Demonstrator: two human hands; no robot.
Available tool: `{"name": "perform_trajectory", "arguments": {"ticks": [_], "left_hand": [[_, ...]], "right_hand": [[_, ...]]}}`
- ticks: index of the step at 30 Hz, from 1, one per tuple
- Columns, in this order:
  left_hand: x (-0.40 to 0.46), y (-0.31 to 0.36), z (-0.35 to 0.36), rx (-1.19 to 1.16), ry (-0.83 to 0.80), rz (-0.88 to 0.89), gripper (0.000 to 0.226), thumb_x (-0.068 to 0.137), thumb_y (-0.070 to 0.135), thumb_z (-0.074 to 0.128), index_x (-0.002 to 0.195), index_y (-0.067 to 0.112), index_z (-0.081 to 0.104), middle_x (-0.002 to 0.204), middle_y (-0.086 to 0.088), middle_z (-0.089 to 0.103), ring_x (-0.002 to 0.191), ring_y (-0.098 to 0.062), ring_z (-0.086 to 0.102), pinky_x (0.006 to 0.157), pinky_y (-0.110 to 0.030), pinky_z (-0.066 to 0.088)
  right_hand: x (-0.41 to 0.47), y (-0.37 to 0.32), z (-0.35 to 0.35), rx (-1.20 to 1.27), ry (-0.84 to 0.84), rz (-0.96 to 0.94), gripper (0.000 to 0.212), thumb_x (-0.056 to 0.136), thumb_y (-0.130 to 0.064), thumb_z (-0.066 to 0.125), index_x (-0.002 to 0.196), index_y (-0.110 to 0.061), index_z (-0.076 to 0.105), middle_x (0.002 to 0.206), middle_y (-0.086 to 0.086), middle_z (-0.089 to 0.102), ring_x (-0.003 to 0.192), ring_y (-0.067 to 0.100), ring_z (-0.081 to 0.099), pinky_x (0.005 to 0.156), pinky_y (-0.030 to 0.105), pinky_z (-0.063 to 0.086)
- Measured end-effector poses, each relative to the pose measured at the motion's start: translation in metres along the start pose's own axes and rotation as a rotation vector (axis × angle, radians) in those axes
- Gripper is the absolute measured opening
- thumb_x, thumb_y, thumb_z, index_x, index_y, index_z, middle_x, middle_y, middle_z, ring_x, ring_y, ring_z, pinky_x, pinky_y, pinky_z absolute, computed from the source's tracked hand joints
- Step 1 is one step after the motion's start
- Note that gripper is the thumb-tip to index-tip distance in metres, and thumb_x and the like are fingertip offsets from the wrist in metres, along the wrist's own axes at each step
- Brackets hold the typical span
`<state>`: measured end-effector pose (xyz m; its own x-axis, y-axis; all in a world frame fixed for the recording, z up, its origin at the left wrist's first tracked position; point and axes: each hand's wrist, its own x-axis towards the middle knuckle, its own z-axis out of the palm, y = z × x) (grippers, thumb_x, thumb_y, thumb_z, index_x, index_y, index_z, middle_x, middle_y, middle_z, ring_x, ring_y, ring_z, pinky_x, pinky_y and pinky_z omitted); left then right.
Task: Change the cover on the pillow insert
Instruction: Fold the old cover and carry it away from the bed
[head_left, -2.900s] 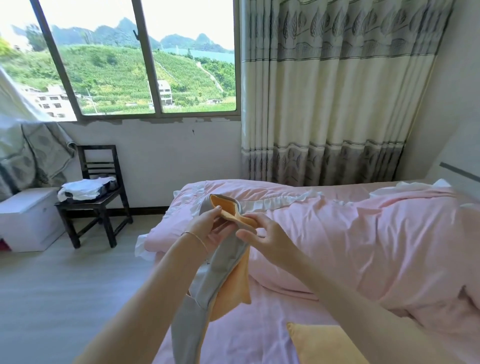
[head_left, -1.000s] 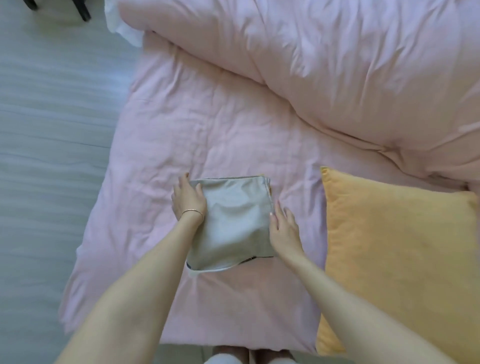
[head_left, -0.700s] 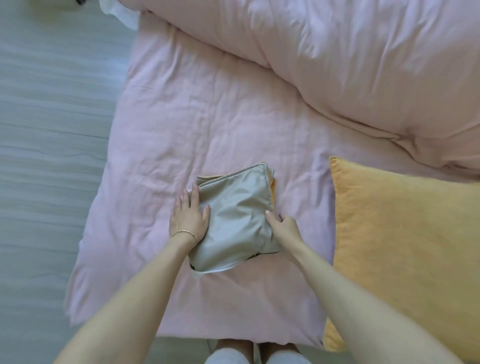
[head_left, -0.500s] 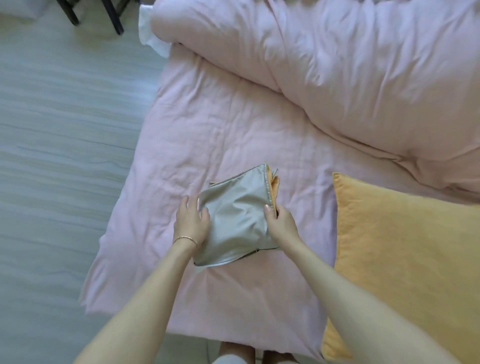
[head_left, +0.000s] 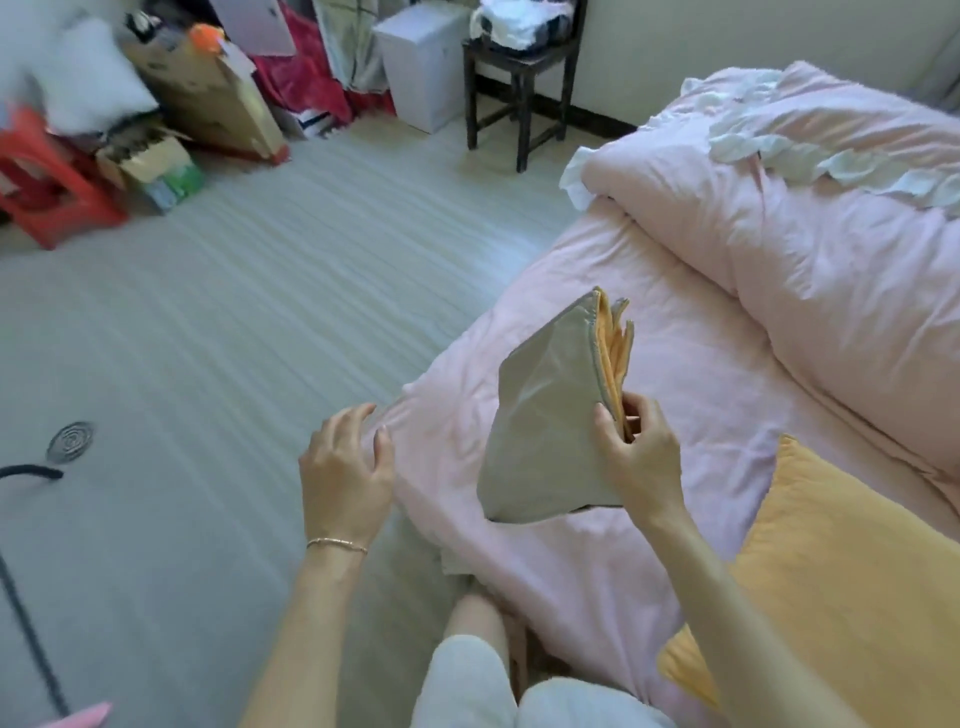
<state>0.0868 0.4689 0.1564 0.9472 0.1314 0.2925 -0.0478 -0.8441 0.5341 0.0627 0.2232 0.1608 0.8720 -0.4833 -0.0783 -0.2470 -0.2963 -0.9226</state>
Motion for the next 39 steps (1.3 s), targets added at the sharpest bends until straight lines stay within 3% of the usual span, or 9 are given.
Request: {"name": "perform_trajectory", "arguments": {"ticks": [3,6,11,15,19,27,33,39], "left_hand": [[-0.034,-0.034,-0.043,0.139,0.057,-0.049,0.044,0.081,0.033,0.039,0.1,0.004,0.066,0.098,-0.015,0.067,0.087,-0.036,0.064,0.077,-0.043,0.048],[-0.073,-0.072,-0.073,0.213,0.076,-0.114,0.042,0.081,0.032,0.041,0.098,0.005,0.067,0.096,-0.013,0.068,0.085,-0.034,0.065,0.077,-0.043,0.049],[-0.135,-0.131,-0.098,0.197,0.05,-0.429,0.052,0.082,0.041,0.034,0.101,0.006,0.067,0.101,-0.011,0.068,0.096,-0.033,0.062,0.083,-0.045,0.047],[-0.138,-0.18,-0.112,0.166,0.043,-0.58,0.06,0.079,0.048,0.029,0.105,0.007,0.065,0.107,-0.009,0.066,0.103,-0.03,0.059,0.089,-0.042,0.042],[-0.088,-0.247,-0.122,0.112,0.067,-0.599,0.062,0.079,0.048,0.029,0.105,0.005,0.065,0.106,-0.011,0.066,0.103,-0.031,0.059,0.088,-0.043,0.043],[0.056,-0.395,-0.195,0.08,0.137,-0.431,0.049,0.083,0.039,0.036,0.1,0.005,0.066,0.096,-0.01,0.068,0.092,-0.032,0.063,0.081,-0.041,0.046],[0.144,-0.446,-0.238,0.03,0.233,-0.41,0.053,0.081,0.043,0.034,0.102,0.005,0.066,0.098,-0.011,0.067,0.094,-0.033,0.062,0.082,-0.044,0.045],[0.223,-0.471,-0.247,-0.009,0.212,-0.372,0.058,0.08,0.047,0.03,0.105,0.007,0.064,0.102,-0.009,0.066,0.1,-0.03,0.06,0.089,-0.043,0.043]], "right_hand": [[-0.031,-0.014,0.019,0.013,-0.133,-0.026,0.018,0.076,-0.036,0.055,0.09,-0.024,0.055,0.084,-0.008,0.056,0.073,0.005,0.051,0.063,0.019,0.039],[-0.056,-0.018,0.045,-0.026,-0.287,-0.025,0.008,0.086,-0.023,0.06,0.092,-0.018,0.058,0.081,-0.004,0.058,0.072,0.009,0.051,0.062,0.02,0.039],[-0.083,-0.022,0.096,-0.054,-0.413,0.0,0.004,0.088,-0.021,0.057,0.091,-0.019,0.057,0.077,-0.006,0.055,0.07,0.007,0.051,0.059,0.016,0.038],[-0.096,-0.038,0.159,-0.107,-0.473,0.028,0.004,0.089,-0.022,0.056,0.093,-0.02,0.056,0.077,-0.009,0.055,0.071,0.007,0.05,0.057,0.011,0.035],[-0.098,-0.063,0.25,-0.134,-0.465,-0.015,0.003,0.089,-0.019,0.056,0.092,-0.017,0.056,0.076,-0.006,0.055,0.072,0.012,0.049,0.06,0.019,0.037],[-0.116,-0.174,0.457,-0.15,-0.473,-0.109,0.007,0.09,-0.024,0.055,0.094,-0.019,0.054,0.075,-0.01,0.053,0.071,0.01,0.049,0.062,0.025,0.038],[-0.106,-0.25,0.527,-0.117,-0.485,-0.171,0.004,0.09,-0.026,0.056,0.092,-0.022,0.055,0.075,-0.011,0.054,0.067,0.002,0.049,0.052,0.009,0.037],[-0.069,-0.291,0.583,-0.109,-0.451,-0.201,0.005,0.088,-0.024,0.057,0.091,-0.02,0.055,0.077,-0.009,0.054,0.068,0.001,0.049,0.055,0.014,0.036]]}}
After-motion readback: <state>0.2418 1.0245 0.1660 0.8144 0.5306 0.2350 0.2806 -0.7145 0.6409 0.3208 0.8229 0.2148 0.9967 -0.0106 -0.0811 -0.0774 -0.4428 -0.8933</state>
